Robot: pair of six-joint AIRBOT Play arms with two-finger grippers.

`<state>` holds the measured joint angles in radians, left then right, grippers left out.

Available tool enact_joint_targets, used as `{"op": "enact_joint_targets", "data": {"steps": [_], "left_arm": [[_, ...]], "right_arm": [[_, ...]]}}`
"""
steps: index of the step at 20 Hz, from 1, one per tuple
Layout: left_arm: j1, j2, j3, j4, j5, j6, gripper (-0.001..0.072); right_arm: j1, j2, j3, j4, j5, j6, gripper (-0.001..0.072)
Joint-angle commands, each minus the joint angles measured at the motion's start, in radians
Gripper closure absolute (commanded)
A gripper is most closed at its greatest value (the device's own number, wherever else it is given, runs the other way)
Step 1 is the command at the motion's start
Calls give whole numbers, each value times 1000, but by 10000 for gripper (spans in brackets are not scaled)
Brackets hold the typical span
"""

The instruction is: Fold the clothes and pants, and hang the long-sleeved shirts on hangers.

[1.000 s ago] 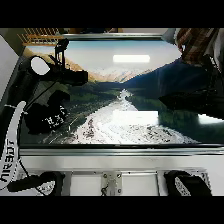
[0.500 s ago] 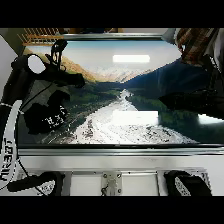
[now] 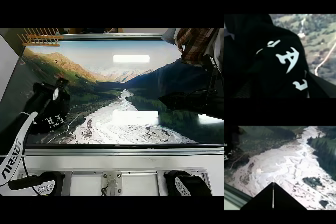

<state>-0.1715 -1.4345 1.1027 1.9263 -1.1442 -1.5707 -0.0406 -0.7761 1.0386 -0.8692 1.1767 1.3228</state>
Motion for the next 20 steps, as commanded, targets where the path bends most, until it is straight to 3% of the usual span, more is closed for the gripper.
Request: {"op": "enact_joint_targets", "data": {"steps": [1,2,3,4,5,6,10,14,16,20], "left_arm": [[1,-42,-85,54,47,-21,20],[1,-55,-85,54,43,-40,23],[1,-58,-85,56,36,-74,174],[1,-54,-82,54,29,-93,462],[-1,-44,-67,45,16,-95,666],[-11,-24,-34,29,-4,-95,700],[-158,131,190,-82,-34,-95,700],[-409,225,367,-173,93,-103,700],[-525,208,430,-174,135,-126,701],[-699,55,554,-172,146,-144,700]], "right_arm": [[1,1,0,0,0,0,691],[1,1,0,0,0,0,691],[1,1,0,0,0,0,691],[1,1,0,0,0,0,691],[1,1,0,0,0,0,691],[1,1,0,0,0,0,691],[1,0,0,3,-1,1,691],[1,1,0,58,-2,-1,691],[-10,5,2,63,-54,-48,694],[-123,20,15,63,-141,-47,694]]}}
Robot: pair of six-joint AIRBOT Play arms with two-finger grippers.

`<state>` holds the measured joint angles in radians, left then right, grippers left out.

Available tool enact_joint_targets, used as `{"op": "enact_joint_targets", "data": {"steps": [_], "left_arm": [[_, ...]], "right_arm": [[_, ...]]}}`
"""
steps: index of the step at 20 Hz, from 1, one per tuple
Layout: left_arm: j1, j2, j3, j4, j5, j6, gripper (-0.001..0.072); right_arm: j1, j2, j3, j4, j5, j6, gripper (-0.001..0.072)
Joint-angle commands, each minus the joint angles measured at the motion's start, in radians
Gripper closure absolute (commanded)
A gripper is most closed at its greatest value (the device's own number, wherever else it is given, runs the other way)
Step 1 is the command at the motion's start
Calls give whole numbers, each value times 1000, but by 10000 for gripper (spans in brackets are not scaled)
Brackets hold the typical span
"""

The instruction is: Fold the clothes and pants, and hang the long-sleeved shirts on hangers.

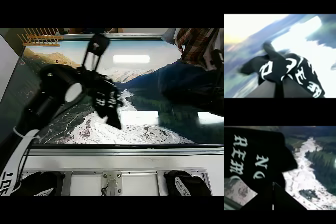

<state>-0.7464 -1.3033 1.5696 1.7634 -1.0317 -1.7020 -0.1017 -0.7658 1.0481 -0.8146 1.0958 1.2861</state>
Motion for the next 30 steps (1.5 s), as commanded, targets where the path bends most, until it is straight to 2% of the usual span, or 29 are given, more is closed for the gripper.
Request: {"op": "enact_joint_targets", "data": {"steps": [1,2,3,5,7,10,13,14,15,16,18,22,23,24,26,27,28,30], "left_arm": [[-145,-122,114,-3,40,-13,595],[-149,-160,142,-1,45,-18,217],[-133,-195,183,-2,29,-69,23],[-60,-230,243,-13,-27,-156,29],[52,-231,213,-144,-41,-197,29],[193,-233,37,-521,-5,-160,29],[234,-236,-176,-787,151,-74,30],[233,-249,-223,-873,198,-39,29],[226,-272,-242,-939,211,1,30],[214,-307,-241,-999,211,36,29],[177,-391,-198,-1052,199,55,29],[104,-554,-47,-1051,158,53,31],[95,-591,-13,-1048,127,52,86],[95,-621,13,-1049,88,52,300],[105,-662,45,-1048,30,53,659],[118,-663,48,-1047,18,53,701],[138,-651,48,-1038,13,55,701],[195,-583,48,-910,-4,53,701]], "right_arm": [[-92,14,6,8,-58,-11,695],[-115,16,6,8,-54,-11,694],[-138,21,6,8,-47,-11,694],[-171,24,6,8,-32,-11,693],[-186,23,6,6,-21,-11,688],[-188,17,6,-13,-22,-11,685],[-188,-2,5,-19,-21,-11,678],[-188,-8,5,-19,-21,-3,520],[-187,-16,5,-19,-21,6,273],[-188,-23,5,-19,-18,16,128],[-188,-34,5,-19,-9,27,126],[-188,-45,5,-26,20,27,126],[-188,-45,5,-35,25,27,126],[-188,-45,5,-46,31,27,126],[-188,-45,5,-81,39,27,126],[-188,-45,5,-103,39,27,126],[-188,-45,5,-129,39,28,126],[-188,-46,5,-218,42,58,126]]}}
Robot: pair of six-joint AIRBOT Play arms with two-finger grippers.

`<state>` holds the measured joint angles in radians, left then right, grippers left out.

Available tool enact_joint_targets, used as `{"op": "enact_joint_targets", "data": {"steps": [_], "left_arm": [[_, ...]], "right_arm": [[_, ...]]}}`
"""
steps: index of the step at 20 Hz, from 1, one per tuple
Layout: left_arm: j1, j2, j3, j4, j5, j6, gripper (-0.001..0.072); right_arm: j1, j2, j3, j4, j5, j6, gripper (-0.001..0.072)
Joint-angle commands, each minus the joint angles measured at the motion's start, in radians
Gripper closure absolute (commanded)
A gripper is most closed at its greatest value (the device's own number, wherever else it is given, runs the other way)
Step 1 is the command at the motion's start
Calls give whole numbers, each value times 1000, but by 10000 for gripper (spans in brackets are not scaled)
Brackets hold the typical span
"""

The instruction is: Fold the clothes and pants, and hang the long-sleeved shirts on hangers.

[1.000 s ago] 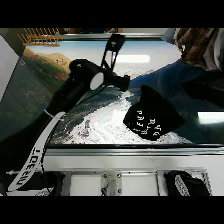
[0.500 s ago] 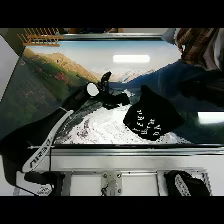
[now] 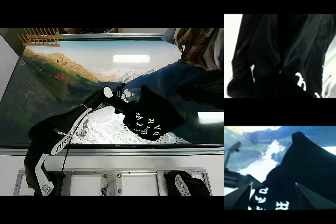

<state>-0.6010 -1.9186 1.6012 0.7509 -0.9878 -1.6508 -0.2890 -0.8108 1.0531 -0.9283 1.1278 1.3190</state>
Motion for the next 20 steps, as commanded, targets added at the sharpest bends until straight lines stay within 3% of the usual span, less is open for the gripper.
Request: {"op": "enact_joint_targets", "data": {"steps": [1,3,5,10,14,17,20], "left_arm": [[80,73,17,185,-71,2,702],[143,154,17,340,-129,1,702],[198,220,17,437,-166,1,701],[280,288,15,462,-220,3,701],[295,289,15,462,-234,2,701],[294,289,15,462,-232,2,701],[294,289,15,462,-232,2,701]], "right_arm": [[-1,-6,-2,-174,15,58,126],[-5,-40,-11,-290,41,128,125],[-15,-113,-29,-306,50,134,126],[-15,-391,-33,-294,-23,109,124],[-14,-598,-31,-156,-106,55,125],[8,-737,-5,18,-152,-43,127],[80,-853,67,56,-152,-67,127]]}}
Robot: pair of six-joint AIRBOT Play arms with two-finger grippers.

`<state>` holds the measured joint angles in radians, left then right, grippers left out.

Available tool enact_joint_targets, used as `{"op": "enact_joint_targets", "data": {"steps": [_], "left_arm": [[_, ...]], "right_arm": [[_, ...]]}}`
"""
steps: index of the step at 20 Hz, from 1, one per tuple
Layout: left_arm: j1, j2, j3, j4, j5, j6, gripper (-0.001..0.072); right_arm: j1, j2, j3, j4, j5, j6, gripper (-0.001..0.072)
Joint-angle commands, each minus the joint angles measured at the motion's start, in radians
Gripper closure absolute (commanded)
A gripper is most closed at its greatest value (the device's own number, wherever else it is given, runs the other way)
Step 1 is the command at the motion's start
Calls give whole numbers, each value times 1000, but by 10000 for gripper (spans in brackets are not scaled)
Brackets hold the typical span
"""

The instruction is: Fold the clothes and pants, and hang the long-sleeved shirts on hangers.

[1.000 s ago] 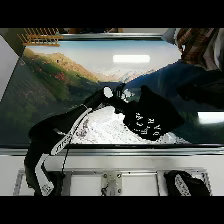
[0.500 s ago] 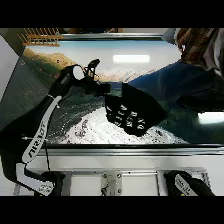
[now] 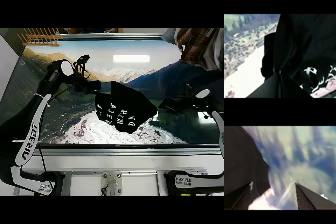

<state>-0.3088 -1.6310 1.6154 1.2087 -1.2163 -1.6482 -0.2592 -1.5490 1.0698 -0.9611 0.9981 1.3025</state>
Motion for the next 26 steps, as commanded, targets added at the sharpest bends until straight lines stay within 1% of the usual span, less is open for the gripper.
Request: {"op": "enact_joint_targets", "data": {"steps": [1,5,6,7,8,9,11,14,16,19,21,23,24,26], "left_arm": [[2,2,1,4,-3,-1,701],[2,2,1,3,-5,-2,700],[2,2,1,3,-6,-2,701],[2,3,2,3,-6,-2,700],[2,14,2,5,-5,-4,701],[10,40,5,5,3,-14,701],[27,122,55,5,16,-17,701],[24,298,222,3,15,-17,701],[-10,410,333,4,16,-17,701],[-89,554,421,5,45,-17,701],[-133,631,405,6,93,-17,701],[-153,709,318,32,158,-19,701],[-158,736,269,74,172,-37,701],[-147,776,150,176,171,-128,701]], "right_arm": [[80,-146,78,93,-23,-50,127],[182,-191,159,94,-48,-51,140],[196,-190,176,94,-56,-51,318],[202,-189,201,95,-54,-50,647],[204,-179,232,94,-36,-50,696],[202,-156,270,94,-6,-51,697],[191,-69,374,94,81,-88,697],[188,138,563,98,206,-96,697],[188,289,641,151,200,-96,697],[190,517,668,196,92,-96,697],[190,628,668,196,49,-95,698],[190,692,668,195,48,-65,698],[190,707,667,195,58,-38,697],[190,704,661,186,108,-7,697]]}}
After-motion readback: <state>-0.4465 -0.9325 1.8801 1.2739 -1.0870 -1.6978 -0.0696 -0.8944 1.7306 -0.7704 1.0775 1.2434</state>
